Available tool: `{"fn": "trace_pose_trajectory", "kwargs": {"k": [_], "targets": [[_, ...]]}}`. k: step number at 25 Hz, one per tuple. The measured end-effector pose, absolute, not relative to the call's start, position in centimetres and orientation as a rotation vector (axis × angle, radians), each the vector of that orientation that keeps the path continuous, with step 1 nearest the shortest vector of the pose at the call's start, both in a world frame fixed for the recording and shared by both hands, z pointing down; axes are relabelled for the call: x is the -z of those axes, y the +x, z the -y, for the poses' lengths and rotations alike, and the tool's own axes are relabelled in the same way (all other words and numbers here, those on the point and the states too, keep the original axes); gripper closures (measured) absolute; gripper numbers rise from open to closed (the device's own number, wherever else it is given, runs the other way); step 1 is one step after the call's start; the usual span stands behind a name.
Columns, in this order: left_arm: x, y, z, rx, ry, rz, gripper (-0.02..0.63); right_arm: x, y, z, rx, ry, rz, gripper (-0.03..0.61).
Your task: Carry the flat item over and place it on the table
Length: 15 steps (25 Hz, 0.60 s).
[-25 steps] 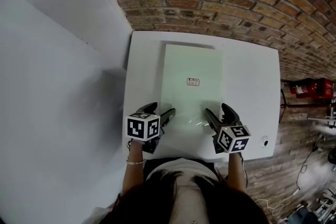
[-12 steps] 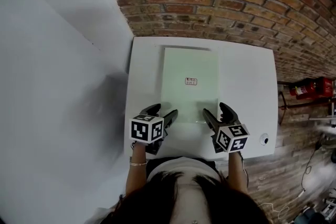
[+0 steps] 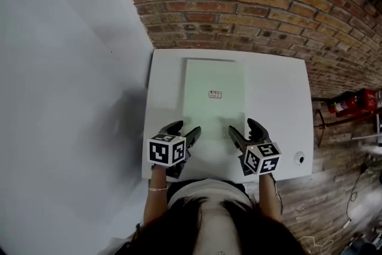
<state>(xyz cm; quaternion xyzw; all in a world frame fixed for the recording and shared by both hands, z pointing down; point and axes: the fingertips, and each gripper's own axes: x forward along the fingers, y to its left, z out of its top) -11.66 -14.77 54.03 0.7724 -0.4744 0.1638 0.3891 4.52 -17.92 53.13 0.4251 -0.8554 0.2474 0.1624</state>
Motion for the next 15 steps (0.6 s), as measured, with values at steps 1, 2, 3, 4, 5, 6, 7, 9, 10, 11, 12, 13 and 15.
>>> {"fn": "trace_pose_trajectory", "kwargs": {"k": [1, 2, 3, 4, 5, 6, 7, 9, 10, 11, 12, 13, 15], "targets": [[-53.8, -11.6, 14.6, -0.414, 1.968, 1.213, 0.321, -53.0, 4.5, 17.8, -0.699, 1.213, 2.444, 0.222], [-53.7, -11.6, 14.5, -0.412, 1.972, 1.22, 0.324, -52.8, 4.5, 17.6, -0.692, 1.214, 2.448, 0.225], [-53.5, -11.6, 14.3, -0.409, 1.977, 1.226, 0.325, -52.7, 4.6, 17.4, -0.686, 1.216, 2.451, 0.229], [-53.3, -11.6, 14.1, -0.407, 1.981, 1.231, 0.327, -52.5, 4.6, 17.3, -0.68, 1.221, 2.453, 0.235], [-53.1, -11.6, 14.0, -0.405, 1.985, 1.236, 0.328, -52.3, 4.7, 17.2, -0.674, 1.227, 2.456, 0.246], [-52.9, -11.5, 13.8, -0.405, 1.99, 1.239, 0.33, -52.1, 4.8, 17.0, -0.667, 1.236, 2.459, 0.259], [-52.7, -11.5, 13.6, -0.405, 1.995, 1.241, 0.334, -51.8, 5.0, 16.9, -0.661, 1.246, 2.463, 0.272], [-52.2, -11.3, 13.3, -0.405, 2.006, 1.248, 0.336, -51.3, 5.2, 16.6, -0.652, 1.262, 2.472, 0.293], [-51.9, -11.3, 13.1, -0.404, 2.011, 1.254, 0.337, -51.0, 5.3, 16.5, -0.647, 1.268, 2.477, 0.301], [-51.6, -11.3, 12.9, -0.401, 2.018, 1.262, 0.341, -50.8, 5.4, 16.3, -0.641, 1.274, 2.48, 0.31], [-51.2, -11.2, 12.8, -0.396, 2.025, 1.272, 0.345, -50.5, 5.5, 16.2, -0.632, 1.281, 2.483, 0.321], [-50.9, -11.2, 12.6, -0.39, 2.032, 1.281, 0.351, -50.2, 5.7, 16.0, -0.624, 1.288, 2.486, 0.33], [-50.4, -11.0, 12.3, -0.379, 2.046, 1.29, 0.364, -49.7, 5.8, 15.6, -0.612, 1.299, 2.495, 0.347]]}}
